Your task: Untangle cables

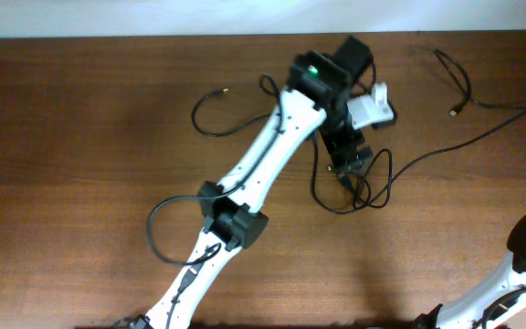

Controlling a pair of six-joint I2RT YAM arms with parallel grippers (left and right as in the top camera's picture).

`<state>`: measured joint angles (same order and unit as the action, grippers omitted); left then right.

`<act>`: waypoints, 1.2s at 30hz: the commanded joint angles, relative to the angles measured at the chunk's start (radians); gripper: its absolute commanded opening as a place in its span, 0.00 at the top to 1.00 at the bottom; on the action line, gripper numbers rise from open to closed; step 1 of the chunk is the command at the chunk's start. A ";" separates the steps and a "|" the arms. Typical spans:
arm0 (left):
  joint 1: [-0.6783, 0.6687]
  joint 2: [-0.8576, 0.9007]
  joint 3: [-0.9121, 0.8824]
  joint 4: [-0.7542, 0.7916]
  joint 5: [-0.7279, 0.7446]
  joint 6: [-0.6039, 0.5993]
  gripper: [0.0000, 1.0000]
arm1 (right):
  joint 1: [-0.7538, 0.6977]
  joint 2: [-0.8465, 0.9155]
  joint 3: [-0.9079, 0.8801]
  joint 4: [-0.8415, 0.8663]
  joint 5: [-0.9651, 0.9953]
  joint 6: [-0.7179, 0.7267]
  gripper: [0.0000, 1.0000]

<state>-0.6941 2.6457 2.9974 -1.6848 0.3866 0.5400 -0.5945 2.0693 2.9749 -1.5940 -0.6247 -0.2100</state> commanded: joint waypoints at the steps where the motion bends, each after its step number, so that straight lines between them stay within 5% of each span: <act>1: 0.004 0.096 -0.173 -0.004 -0.042 0.067 0.01 | 0.006 0.002 -0.002 0.007 0.009 -0.004 0.96; 5: 0.003 0.096 -0.409 -0.004 -0.031 0.121 0.01 | 0.006 0.002 -0.002 0.014 0.023 -0.003 0.96; 8: -0.016 0.096 -0.416 -0.001 0.044 0.150 0.01 | 0.006 0.002 -0.002 0.012 0.035 -0.003 0.96; 11: -0.062 0.096 -0.416 0.147 -0.137 -0.207 0.01 | 0.006 0.002 -0.002 0.012 0.035 -0.003 0.96; 12: -0.080 0.096 -0.416 0.173 -0.159 -0.206 0.01 | 0.006 0.002 -0.002 0.012 0.035 -0.003 0.96; 14: -0.142 0.096 -0.416 0.132 -0.159 0.008 0.01 | 0.006 0.002 -0.002 0.012 0.035 -0.003 0.96; 17: -0.232 0.090 -0.412 0.057 -0.164 0.106 0.01 | 0.006 0.002 -0.002 0.013 0.035 -0.003 0.96; 21: -0.242 0.066 -0.408 0.067 -0.146 0.108 0.01 | 0.006 0.002 -0.002 0.012 0.035 -0.003 0.96; 24: -0.241 0.066 -0.412 0.077 -0.139 0.103 0.20 | 0.006 0.002 -0.002 0.012 0.035 -0.003 0.96; 25: -0.245 0.066 -0.413 0.079 -0.137 0.100 0.13 | 0.006 0.002 -0.002 0.012 0.035 -0.003 0.96; 32: -0.248 0.073 -0.550 0.170 -0.125 0.093 0.12 | 0.006 0.002 -0.002 0.010 0.034 -0.003 0.96; 33: -0.248 0.073 -0.563 0.172 -0.125 0.092 0.16 | 0.006 0.002 -0.002 0.010 0.034 -0.003 0.96; 34: -0.248 0.073 -0.572 0.185 -0.125 0.092 0.42 | 0.006 0.002 -0.002 0.011 0.034 -0.003 0.96; 35: -0.248 0.073 -0.573 0.188 -0.124 0.092 0.54 | 0.006 0.002 -0.002 0.010 0.034 -0.003 0.96; 36: -0.248 0.073 -0.574 0.192 -0.121 0.082 0.53 | 0.006 0.002 -0.002 0.010 0.034 -0.003 0.96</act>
<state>-0.9394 2.6663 2.4657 -1.4998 0.2504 0.6285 -0.5945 2.0693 2.9749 -1.5860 -0.5911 -0.2131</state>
